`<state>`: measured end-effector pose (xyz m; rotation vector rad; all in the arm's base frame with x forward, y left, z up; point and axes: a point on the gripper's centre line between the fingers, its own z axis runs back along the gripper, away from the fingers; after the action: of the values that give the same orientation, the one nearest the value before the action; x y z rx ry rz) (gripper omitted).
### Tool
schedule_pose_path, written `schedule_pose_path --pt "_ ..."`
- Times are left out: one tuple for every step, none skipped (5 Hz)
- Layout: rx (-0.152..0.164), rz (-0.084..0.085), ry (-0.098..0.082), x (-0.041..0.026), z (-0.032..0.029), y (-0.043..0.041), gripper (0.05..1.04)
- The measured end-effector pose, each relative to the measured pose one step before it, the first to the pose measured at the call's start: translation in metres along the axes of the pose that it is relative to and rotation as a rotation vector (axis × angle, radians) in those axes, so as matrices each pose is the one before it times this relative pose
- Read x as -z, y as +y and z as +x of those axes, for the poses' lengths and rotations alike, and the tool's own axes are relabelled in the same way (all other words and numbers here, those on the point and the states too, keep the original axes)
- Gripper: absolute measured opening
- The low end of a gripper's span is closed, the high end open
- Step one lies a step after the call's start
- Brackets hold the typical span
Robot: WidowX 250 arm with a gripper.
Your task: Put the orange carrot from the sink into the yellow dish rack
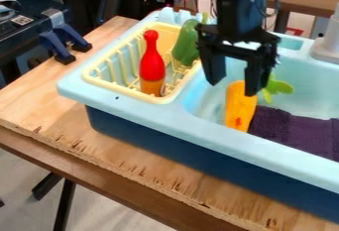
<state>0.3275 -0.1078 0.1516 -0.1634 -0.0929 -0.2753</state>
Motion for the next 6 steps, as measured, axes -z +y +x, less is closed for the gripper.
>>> schedule_pose_path --pt "-0.0041 -0.0148 0.0627 0.02361 0.00472 0.00156 1.003" --pt "-0.0578 0.0762 0.0545 0.01592 0.00337 0.00933 1.003" --pt "-0.0284 0.0366 0.0260 0.00787 0.00351 0.00839 1.003" --pt "-0.0045 0.0017 0.0030 0.00238 0.00166 0.00026 0.947" --pt "0.0020 -0.0098 -0.0180 0.00068 0.00270 -0.00094 0.688" --pt "0.0196 -0.0165 -0.0076 -0.00110 -0.00199 -0.00025 0.512"
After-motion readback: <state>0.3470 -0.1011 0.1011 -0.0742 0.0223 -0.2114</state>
